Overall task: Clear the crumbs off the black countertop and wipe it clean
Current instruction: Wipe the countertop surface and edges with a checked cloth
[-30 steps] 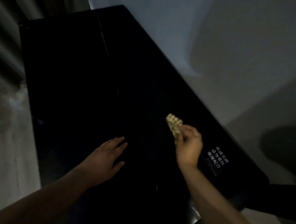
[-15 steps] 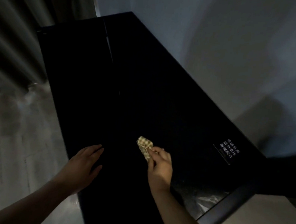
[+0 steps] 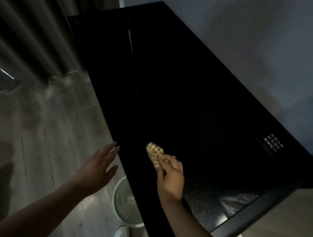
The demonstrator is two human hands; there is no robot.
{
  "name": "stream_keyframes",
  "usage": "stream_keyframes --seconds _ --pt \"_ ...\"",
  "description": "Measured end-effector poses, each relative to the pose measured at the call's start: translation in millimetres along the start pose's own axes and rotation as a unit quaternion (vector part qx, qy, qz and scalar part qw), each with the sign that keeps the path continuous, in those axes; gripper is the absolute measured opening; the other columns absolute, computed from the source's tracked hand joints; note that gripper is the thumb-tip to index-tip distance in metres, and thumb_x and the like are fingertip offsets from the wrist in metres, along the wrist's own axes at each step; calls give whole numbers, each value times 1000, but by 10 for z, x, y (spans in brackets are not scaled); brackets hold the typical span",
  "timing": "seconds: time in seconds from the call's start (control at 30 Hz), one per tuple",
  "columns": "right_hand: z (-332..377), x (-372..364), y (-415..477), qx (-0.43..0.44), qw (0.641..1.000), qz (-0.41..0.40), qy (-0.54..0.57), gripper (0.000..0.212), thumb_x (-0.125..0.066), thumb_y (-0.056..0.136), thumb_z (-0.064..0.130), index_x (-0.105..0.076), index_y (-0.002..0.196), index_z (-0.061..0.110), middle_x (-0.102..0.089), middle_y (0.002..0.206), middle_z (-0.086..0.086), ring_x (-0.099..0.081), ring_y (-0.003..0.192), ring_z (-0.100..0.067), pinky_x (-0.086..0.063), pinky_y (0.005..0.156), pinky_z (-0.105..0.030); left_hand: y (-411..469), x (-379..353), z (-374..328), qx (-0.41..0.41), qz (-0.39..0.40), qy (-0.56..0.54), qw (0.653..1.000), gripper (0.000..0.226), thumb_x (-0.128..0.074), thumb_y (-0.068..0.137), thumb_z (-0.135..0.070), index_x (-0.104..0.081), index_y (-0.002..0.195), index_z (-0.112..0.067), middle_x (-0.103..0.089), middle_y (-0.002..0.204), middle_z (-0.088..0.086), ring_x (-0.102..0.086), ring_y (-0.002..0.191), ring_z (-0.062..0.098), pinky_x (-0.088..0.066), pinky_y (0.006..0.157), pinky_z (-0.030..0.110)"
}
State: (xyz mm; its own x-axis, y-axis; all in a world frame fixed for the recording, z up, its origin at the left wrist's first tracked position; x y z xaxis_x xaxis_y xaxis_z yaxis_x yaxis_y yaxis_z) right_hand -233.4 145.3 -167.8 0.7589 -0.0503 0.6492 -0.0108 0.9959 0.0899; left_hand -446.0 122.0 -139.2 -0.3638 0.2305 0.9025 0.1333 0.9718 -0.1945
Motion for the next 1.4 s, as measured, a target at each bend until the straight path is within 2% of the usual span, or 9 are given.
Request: stream_keyframes --seconds 0.13,0.37,0.47,0.6,0.67,0.8,1.03,1.2,1.4 --pt "147 -157 -23 -20 998 51 7 27 -61 85 4 -72 106 15 -60 108 5 -49 98 -7 -29 87 0 -221 -3 208 5 0 -4 1000 61 -54 92 -32 -29 146 -17 -31 152 3 -33 137 19 -28 108 26" --pt "255 -195 -282 -71 996 -9 -49 23 -66 84 5 -71 106 11 -60 111 0 -52 101 -15 -35 87 -14 -548 53 508 -4 -5 -16 1000 57 -57 92 -27 -38 142 -12 -36 149 8 -35 137 22 -32 110 34" --pt "512 -499 -605 -56 997 39 -20 29 -66 81 1 -72 107 13 -59 110 3 -49 100 -11 -38 89 -14 -612 61 666 19 7 -37 999 57 -51 94 -32 -31 146 -18 -28 154 1 -25 141 15 -19 109 23" --pt "678 -700 -801 -82 989 120 19 26 -65 83 1 -72 106 10 -57 107 8 -54 103 -11 -44 95 -17 -697 91 838 54 24 -57 997 56 -46 95 -37 -29 146 -24 -25 155 -5 -24 140 11 -19 107 22" --pt "695 -530 -777 -103 991 77 42 24 -68 82 2 -72 105 9 -57 102 12 -59 99 -10 -47 92 -18 -700 121 858 49 31 -53 997 55 -45 95 -38 -30 146 -23 -27 154 -5 -26 139 11 -22 108 23" --pt "584 -10 -540 -124 990 -28 64 20 -70 82 3 -73 102 6 -56 95 16 -58 84 7 -40 75 2 -564 171 741 20 35 -42 998 52 -47 95 -35 -37 143 -18 -37 149 0 -33 136 15 -24 109 23" --pt "-27 1003 -83 -151 980 -122 48 15 -70 85 8 -72 99 7 -56 92 19 -53 83 22 -35 69 7 -8 168 -20 -46 26 -57 997 49 -56 91 -26 -47 137 -14 -46 141 1 -44 129 15 -27 105 16" --pt "-413 1540 245 -150 976 -157 18 15 -71 84 10 -73 99 8 -62 95 5 -56 80 12 -37 71 5 561 93 -610 -82 24 -51 995 50 -53 92 -32 -44 140 -18 -41 145 -3 -39 132 14 -29 110 24" --pt "-797 2012 771 -133 972 -194 -1 16 -71 82 5 -73 98 5 -62 95 1 -55 79 3 -34 73 6 1231 -46 -1161 -107 20 -38 993 53 -49 94 -37 -37 144 -21 -33 150 -6 -29 137 12 -23 113 22"
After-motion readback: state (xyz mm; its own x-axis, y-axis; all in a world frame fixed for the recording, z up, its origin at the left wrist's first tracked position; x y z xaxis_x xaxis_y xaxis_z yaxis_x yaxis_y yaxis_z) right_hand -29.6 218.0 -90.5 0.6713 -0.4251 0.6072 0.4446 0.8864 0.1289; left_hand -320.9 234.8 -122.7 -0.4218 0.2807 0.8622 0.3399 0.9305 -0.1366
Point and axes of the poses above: each hand's wrist, its own y-axis towards the middle knuckle, its own x-axis out of the back of the hand, z = x × y, the point moved 10 cm from there along y, towards the middle knuckle
